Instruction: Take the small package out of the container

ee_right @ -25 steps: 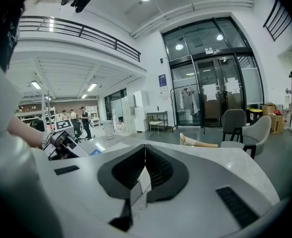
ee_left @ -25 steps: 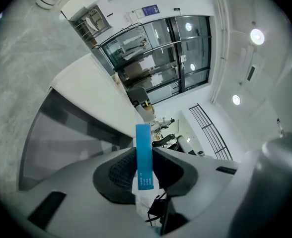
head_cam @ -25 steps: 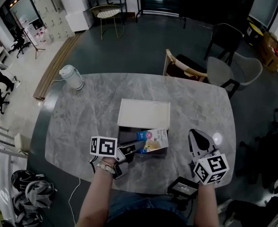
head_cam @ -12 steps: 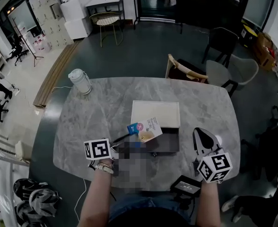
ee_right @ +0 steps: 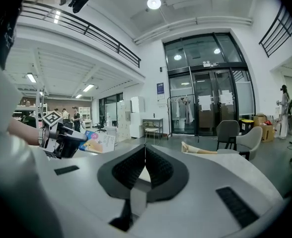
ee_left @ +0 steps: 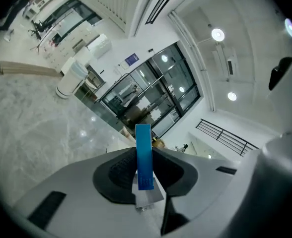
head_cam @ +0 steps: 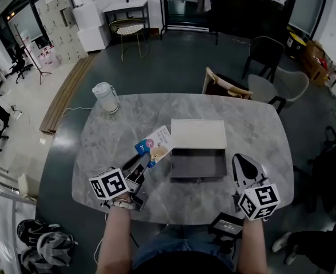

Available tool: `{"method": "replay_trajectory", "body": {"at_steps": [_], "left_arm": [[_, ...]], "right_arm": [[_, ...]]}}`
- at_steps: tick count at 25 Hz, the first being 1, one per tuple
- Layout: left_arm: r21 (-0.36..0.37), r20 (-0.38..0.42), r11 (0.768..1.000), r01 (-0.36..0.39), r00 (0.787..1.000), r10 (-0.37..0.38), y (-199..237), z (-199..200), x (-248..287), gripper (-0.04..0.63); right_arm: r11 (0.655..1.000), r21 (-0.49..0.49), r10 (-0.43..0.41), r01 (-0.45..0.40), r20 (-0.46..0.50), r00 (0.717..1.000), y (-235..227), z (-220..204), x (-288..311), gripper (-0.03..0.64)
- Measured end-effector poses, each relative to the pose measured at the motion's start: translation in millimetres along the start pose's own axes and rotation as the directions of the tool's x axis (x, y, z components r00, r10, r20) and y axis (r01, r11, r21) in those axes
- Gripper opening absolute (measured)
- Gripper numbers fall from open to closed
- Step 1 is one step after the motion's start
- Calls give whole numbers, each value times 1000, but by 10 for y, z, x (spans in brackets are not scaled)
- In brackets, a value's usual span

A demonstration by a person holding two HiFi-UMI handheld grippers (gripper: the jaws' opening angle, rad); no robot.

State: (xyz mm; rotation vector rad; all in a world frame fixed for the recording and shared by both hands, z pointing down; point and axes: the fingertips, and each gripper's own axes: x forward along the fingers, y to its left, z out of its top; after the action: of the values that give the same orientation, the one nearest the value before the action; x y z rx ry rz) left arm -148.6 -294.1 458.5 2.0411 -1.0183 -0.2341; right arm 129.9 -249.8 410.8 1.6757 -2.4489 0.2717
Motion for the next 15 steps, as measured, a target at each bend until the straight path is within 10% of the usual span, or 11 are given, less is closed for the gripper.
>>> {"method": "replay_trajectory", "body": {"at_steps": [6,15], "left_arm": [[208,142,972,-104,987,75,-164,247,-123,97],[503,386,826,-256,921,51,-716,578,-173,98]], "right_arm": [[999,-39,21,-20,25,999,72,128,-49,25],[992,-121,53,-39,111,992,-55,422,-159,26]]}}
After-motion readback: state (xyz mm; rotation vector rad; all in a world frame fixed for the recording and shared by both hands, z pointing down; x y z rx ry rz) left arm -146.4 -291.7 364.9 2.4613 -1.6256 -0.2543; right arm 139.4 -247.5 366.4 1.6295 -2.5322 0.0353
